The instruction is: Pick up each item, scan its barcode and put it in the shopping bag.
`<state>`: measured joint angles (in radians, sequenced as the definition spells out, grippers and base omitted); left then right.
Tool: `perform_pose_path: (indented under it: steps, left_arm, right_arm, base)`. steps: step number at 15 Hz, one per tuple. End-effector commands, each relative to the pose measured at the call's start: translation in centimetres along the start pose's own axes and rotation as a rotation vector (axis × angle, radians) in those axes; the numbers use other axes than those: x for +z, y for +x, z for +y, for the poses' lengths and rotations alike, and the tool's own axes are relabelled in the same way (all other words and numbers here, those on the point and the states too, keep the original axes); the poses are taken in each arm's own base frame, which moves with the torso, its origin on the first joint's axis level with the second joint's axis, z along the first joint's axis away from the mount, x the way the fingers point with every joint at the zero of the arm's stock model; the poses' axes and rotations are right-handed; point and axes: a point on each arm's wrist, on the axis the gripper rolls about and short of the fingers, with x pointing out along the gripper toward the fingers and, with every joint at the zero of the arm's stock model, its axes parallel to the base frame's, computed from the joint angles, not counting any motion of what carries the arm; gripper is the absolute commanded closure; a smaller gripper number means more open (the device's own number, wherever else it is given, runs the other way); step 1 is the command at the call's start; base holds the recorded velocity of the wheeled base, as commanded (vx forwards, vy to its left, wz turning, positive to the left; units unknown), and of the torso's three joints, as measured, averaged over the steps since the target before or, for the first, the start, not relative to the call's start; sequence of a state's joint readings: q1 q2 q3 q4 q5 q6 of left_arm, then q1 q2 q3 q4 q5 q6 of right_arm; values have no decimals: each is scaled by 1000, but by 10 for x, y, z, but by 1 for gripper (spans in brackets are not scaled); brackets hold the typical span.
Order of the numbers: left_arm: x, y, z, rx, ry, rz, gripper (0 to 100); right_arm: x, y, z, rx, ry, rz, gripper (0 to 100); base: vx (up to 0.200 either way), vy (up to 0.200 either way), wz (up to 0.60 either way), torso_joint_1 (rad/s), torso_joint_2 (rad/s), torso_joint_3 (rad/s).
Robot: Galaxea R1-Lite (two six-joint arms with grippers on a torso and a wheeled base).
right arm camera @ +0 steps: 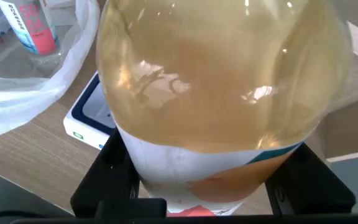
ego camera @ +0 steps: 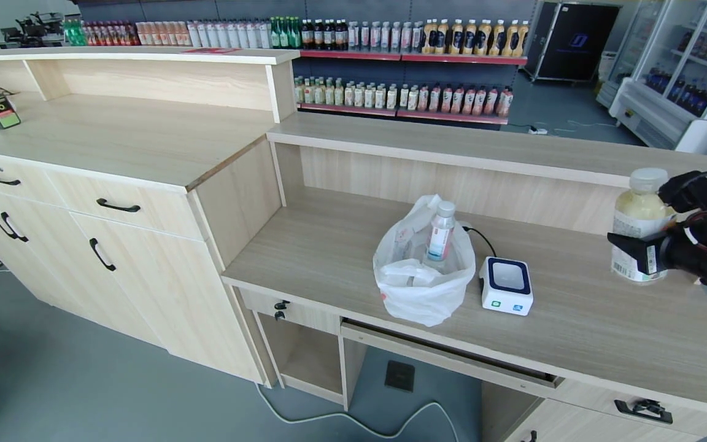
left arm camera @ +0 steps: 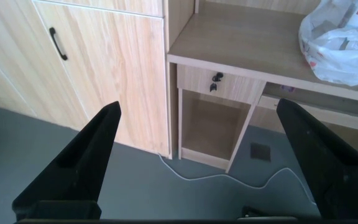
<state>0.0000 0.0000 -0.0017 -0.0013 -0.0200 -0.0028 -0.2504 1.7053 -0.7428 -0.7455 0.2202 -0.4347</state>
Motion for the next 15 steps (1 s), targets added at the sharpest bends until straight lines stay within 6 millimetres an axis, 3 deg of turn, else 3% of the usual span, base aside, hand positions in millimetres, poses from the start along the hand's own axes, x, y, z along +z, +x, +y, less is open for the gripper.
perform_pose_path:
  steps: [1,3,7,9,11,14,15]
  left_arm:
    - [0,0,0,0,0,1,0]
    - [0,0,0,0,0,1,0]
    - [0,0,0,0,0,0,0]
    - [0,0,0,0,0,0,0]
    - [0,0,0,0,0,1,0]
    - [0,0,0,0,0,1,0]
    - [0,0,0,0,0,1,0]
  right_arm:
    - [13,-38,-6,-63,-44,-52,100]
    - [17,-41,-3,-48,-125,-100,100]
    - [24,-29,15,9,-195,-154,100]
    - [30,-2,23,33,-218,-207,100]
    - [23,16,31,72,-205,-185,100]
    - [-8,65,65,202,-50,-80,100]
    - [-10,72,70,217,-18,-72,100]
  base:
    - [0,0,0,0,0,0]
    - [0,0,0,0,0,0]
    - [0,0,600,2,1,5]
    - [0,0,600,7,7,-2]
    - [0,0,300,1,4,4]
    - [0,0,0,0,0,0]
    - [0,0,0,0,0,0]
